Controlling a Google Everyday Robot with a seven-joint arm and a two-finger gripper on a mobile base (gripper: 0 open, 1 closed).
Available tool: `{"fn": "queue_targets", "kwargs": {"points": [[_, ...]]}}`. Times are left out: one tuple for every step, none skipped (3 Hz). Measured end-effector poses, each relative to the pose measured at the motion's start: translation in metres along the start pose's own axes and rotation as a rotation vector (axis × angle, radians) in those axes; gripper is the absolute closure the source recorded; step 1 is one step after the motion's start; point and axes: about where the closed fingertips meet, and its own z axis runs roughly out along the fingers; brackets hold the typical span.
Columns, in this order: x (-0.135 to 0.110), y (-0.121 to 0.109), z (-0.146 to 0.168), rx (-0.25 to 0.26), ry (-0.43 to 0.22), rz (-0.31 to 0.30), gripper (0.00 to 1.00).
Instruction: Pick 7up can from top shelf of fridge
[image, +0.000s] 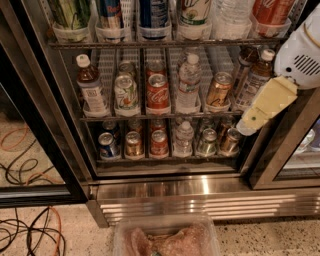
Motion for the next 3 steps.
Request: {"fn": "queue_targets", "kwargs": {"points": [[-0.0086,-0.0078,0.0068,0.051,-0.059,0.164,0.0],[-0.0129,-0.0122,0.0077,0.091,-0.091,0.336,0.0],[-0.018,-0.0151,0.0086,0.089,-0.095,0.445,0.0]]}}
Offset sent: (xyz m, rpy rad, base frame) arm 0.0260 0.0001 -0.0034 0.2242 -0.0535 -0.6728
